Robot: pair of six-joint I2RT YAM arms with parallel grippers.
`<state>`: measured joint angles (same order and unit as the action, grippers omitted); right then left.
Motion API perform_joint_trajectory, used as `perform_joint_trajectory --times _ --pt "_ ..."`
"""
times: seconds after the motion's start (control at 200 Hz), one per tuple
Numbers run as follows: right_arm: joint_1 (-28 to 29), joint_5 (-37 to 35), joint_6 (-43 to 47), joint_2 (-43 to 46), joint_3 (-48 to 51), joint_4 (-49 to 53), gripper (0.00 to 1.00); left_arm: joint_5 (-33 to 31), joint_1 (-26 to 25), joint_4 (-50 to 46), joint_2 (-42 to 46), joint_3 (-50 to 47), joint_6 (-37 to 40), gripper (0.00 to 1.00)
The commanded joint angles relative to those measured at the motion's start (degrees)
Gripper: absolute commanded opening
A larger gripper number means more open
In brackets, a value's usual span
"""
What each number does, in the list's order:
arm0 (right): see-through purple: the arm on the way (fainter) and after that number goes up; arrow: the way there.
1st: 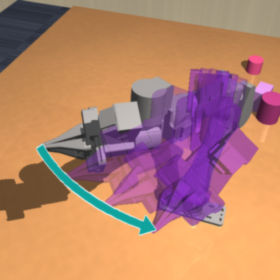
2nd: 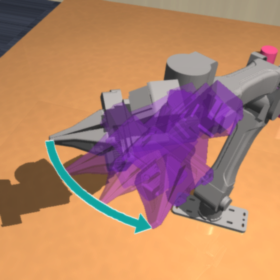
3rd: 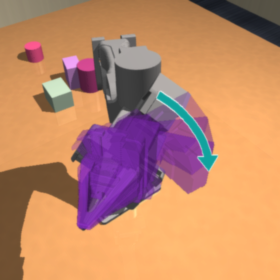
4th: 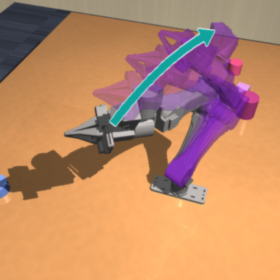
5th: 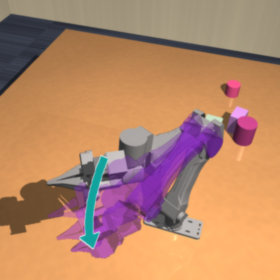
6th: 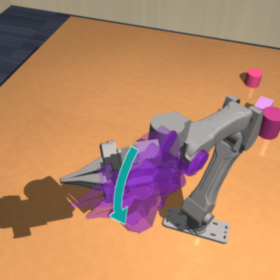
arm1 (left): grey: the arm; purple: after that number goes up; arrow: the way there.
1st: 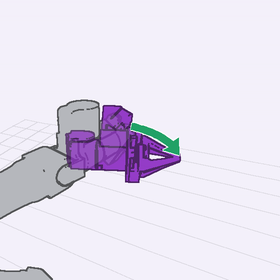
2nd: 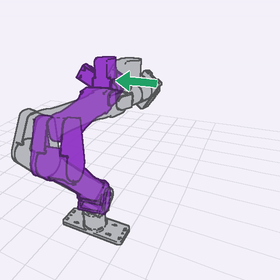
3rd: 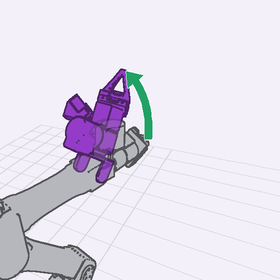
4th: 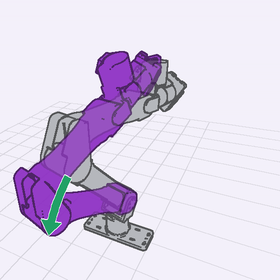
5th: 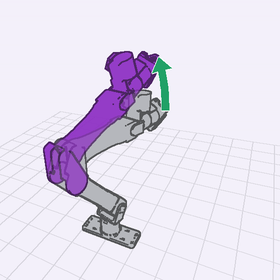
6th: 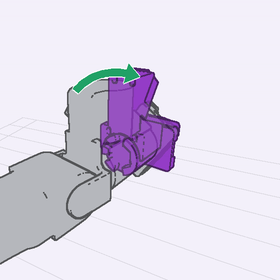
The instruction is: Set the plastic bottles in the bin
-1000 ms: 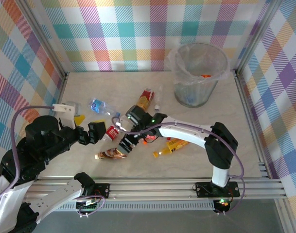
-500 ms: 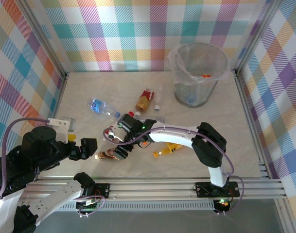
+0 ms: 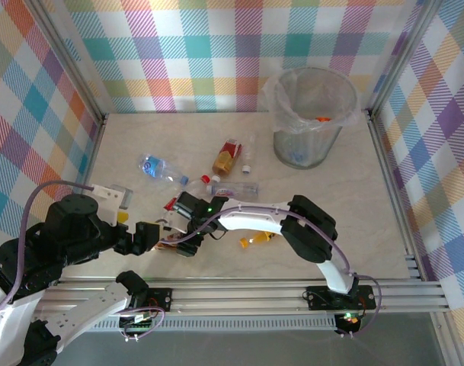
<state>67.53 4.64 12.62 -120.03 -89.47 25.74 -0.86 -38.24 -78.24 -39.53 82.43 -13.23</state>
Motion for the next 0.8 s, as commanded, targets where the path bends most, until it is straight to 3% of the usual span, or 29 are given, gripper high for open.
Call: perform_joint_trajectory --times 0.0,0.185,0.305,0.565,0.795 --pt "1.5 -4.6 3.3 -2.9 -2.8 2.7 0.77 0.9 -0.7 2.8 0.8 -1.2 1.5 1.0" --pt "2.2 -6.3 4.0 -4.8 -3.8 3.2 0.75 1.9 -0.7 4.0 0.9 -1.8 2.3 1.0" --pt "2.3 -6.4 4.0 -4.9 -4.0 3.2 0.68 2.3 -0.7 5.1 0.9 -2.2 2.6 1.0" --pt "2.3 -2.4 1.2 -2.7 -3.1 1.6 0.54 5.5 -0.7 12.4 2.9 -5.0 3.8 1.0" --pt "0.0 4.9 -4.6 0.9 -0.9 -1.4 0.51 6.4 -0.7 17.5 4.7 -5.4 6.4 1.0"
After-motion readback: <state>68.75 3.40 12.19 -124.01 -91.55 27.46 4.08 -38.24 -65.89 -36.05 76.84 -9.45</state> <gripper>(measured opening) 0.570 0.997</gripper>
